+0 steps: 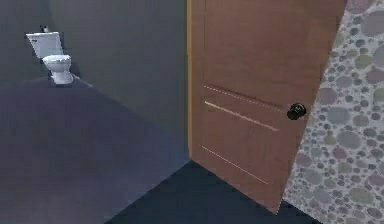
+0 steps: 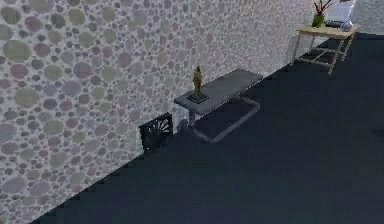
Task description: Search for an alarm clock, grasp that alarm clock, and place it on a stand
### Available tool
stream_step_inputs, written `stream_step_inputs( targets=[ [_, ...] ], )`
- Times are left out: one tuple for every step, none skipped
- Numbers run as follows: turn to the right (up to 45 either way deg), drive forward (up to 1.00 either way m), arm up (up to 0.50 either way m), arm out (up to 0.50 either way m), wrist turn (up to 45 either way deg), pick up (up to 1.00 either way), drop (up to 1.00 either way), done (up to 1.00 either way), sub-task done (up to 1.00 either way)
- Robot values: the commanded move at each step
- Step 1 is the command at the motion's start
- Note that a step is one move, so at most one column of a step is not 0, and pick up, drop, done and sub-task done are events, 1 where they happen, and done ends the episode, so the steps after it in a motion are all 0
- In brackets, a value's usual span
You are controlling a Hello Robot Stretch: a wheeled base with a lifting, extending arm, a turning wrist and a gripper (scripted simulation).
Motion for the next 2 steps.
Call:
stream_step_inputs(
  targets=[
    [-42.0,0.0,0.0,0.0,0.0,0.0,0.0,0.0,0.0],
    [0.0,0.5,0.0,0.0,0.0,0.0,0.0,0.0,0.0]
  ],
)
